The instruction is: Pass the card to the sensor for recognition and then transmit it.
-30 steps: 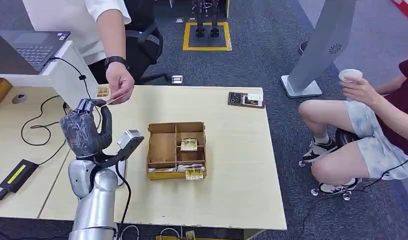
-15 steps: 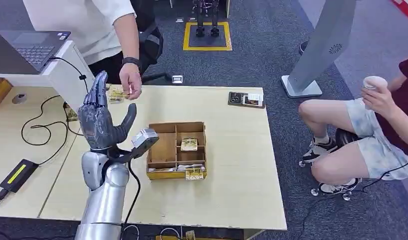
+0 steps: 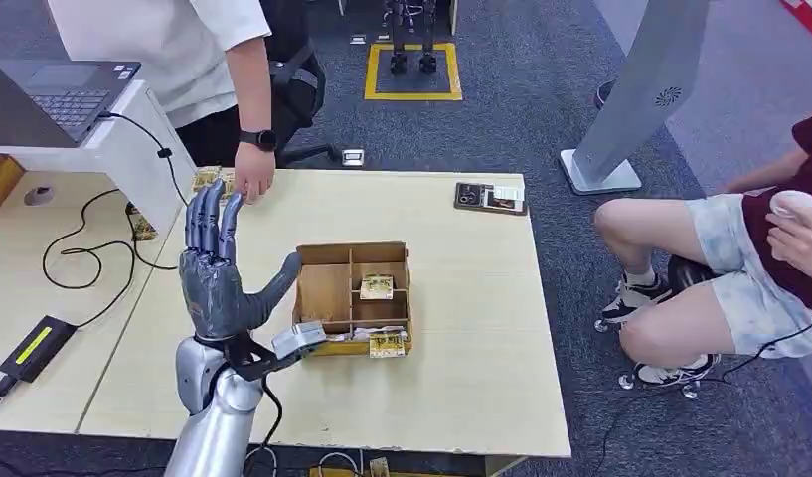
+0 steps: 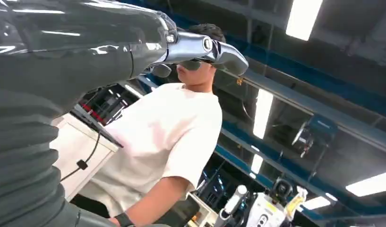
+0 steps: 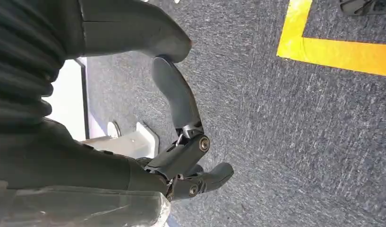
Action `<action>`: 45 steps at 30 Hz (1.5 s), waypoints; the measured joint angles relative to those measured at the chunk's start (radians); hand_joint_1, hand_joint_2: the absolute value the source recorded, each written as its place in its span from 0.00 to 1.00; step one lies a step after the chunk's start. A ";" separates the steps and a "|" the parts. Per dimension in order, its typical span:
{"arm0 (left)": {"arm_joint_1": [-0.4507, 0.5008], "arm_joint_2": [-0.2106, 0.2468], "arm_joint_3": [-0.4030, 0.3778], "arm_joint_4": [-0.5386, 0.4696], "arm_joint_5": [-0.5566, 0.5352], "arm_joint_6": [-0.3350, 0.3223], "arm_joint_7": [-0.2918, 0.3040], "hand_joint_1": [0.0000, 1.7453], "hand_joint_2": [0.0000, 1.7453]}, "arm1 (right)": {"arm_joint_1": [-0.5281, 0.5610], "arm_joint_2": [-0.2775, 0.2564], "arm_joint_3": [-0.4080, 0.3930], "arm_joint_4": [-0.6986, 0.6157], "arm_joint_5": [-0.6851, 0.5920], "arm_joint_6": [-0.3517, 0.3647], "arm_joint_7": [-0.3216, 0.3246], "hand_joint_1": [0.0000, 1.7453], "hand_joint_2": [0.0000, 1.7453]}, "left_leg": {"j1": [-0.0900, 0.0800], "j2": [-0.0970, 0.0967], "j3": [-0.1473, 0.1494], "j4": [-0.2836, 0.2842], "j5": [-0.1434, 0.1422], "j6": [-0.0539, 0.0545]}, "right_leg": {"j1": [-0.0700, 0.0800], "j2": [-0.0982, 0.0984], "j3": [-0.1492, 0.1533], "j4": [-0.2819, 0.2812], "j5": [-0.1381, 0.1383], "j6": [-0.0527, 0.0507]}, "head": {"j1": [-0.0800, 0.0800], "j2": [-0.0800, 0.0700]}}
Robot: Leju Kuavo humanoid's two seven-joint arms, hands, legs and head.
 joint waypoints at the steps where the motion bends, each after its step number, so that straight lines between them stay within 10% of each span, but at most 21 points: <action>1: 0.025 0.005 -0.011 -0.015 0.013 0.000 -0.006 0.00 1.00 | 0.003 0.000 -0.003 -0.004 -0.004 0.000 -0.002 0.00 1.00 | 0.000 0.000 0.000 0.000 0.000 0.000 | 0.000 0.000 0.000 0.000 0.000 0.000 | 0.000 0.000; 20: 0.260 0.220 -0.221 -0.132 0.146 0.000 0.023 0.00 1.00 | 0.045 0.040 -0.069 -0.134 -0.016 0.084 -0.037 0.00 1.00 | 0.000 0.000 0.000 0.000 0.000 0.000 | 0.000 0.000 0.000 0.000 0.000 0.000 | 0.000 0.000; 32: 0.245 0.386 -0.435 -0.096 0.032 0.000 0.196 0.00 1.00 | 0.043 0.046 -0.119 -0.162 0.021 0.089 -0.052 0.00 1.00 | 0.000 0.000 0.000 0.000 0.000 0.000 | 0.000 0.000 0.000 0.000 0.000 0.000 | 0.000 0.000; 45: 0.189 0.375 -0.473 0.002 -0.322 0.000 0.436 0.00 1.00 | 0.021 0.035 -0.133 -0.118 0.055 0.061 -0.047 0.00 1.00 | 0.000 0.000 0.001 0.000 0.000 0.000 | 0.000 0.000 0.000 0.000 0.000 0.000 | 0.000 0.000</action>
